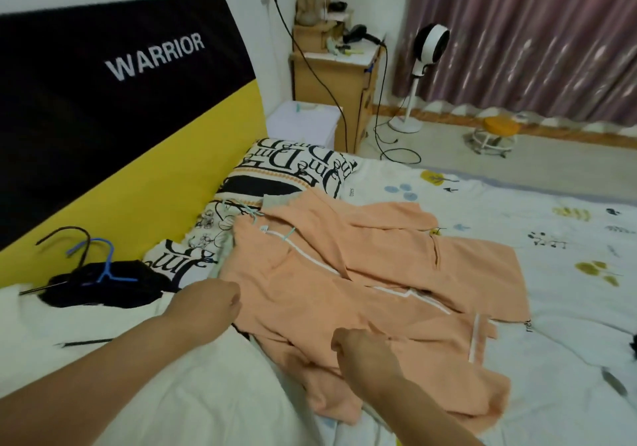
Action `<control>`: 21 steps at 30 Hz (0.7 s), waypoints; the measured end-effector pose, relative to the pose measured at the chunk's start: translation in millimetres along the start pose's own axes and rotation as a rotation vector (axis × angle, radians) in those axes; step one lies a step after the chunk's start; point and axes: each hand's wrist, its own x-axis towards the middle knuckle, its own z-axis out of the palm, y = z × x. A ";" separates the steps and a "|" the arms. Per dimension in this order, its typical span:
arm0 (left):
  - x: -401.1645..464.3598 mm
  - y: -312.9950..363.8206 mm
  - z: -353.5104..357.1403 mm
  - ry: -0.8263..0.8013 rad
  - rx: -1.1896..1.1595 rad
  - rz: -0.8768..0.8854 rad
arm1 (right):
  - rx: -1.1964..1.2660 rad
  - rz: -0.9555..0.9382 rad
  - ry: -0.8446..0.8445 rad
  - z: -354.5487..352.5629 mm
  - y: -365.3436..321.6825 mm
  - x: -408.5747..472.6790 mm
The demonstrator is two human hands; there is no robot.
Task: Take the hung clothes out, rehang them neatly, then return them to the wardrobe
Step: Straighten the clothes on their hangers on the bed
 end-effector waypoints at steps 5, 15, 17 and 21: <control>-49.5 -49.3 -30.7 0.097 -0.062 -0.102 | -0.049 -0.089 0.102 -25.4 -61.2 -6.4; -120.0 -181.7 -28.3 0.190 0.230 -0.411 | -0.012 -0.226 0.096 0.3 -182.7 30.5; -124.2 -203.8 -22.4 0.199 0.291 -0.459 | -0.005 -0.224 0.091 12.5 -198.8 43.1; -124.4 -241.5 -4.0 0.173 0.355 -0.522 | 0.036 -0.192 0.144 32.3 -222.4 73.2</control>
